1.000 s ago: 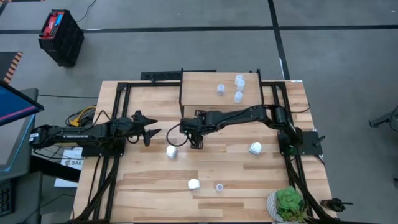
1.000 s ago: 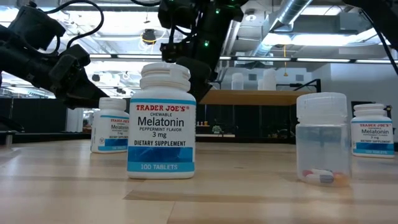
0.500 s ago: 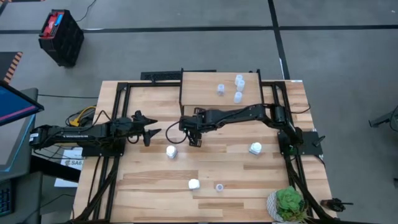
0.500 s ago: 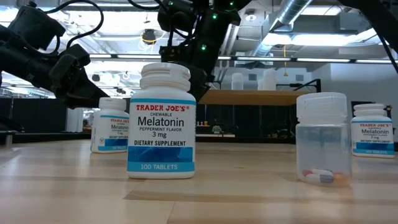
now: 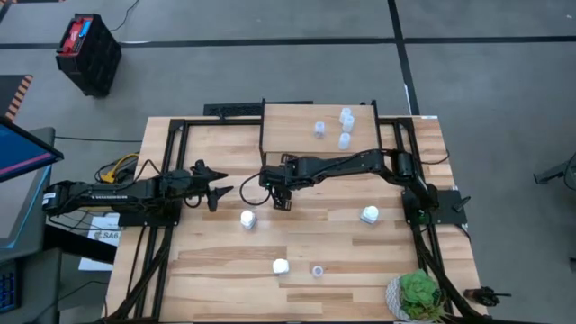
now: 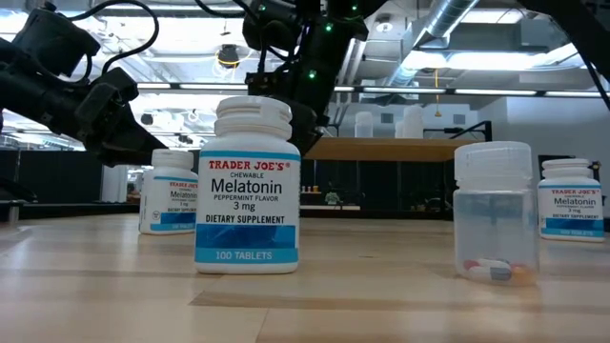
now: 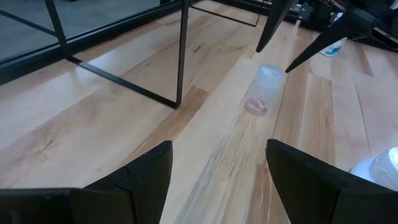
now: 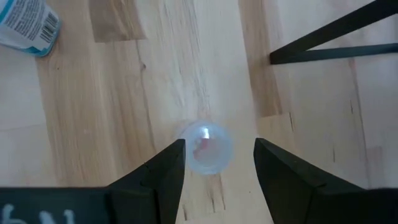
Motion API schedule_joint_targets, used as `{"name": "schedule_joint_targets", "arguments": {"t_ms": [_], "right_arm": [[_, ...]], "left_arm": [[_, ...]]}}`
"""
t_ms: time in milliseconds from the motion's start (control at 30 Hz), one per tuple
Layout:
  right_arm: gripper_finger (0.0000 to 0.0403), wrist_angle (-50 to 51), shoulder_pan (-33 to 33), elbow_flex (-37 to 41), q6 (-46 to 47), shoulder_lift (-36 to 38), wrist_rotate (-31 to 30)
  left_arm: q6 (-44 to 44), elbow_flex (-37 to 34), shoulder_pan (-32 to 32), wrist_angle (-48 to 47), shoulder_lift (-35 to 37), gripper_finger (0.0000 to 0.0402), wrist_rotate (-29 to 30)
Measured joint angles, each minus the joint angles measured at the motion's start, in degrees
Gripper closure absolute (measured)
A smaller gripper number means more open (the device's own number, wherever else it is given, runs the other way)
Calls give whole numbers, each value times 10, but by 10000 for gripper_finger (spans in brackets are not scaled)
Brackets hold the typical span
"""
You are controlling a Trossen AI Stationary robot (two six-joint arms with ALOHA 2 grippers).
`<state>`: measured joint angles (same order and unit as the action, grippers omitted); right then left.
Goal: Pick and place medicine bottles onto shelf by color
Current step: Put the top transparent pill bottle on the shelf
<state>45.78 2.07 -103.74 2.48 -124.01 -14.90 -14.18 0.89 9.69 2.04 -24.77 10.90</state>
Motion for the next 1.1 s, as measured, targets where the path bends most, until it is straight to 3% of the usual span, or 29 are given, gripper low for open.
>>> {"name": "schedule_joint_targets", "arguments": {"t_ms": [633,1100], "right_arm": [[191,-6,0,0,-36,0,23],[191,-57,3,46,-40,0,13]], "left_arm": [[0,0,0,0,0,155,0],[0,0,0,0,0,155,0]]}}
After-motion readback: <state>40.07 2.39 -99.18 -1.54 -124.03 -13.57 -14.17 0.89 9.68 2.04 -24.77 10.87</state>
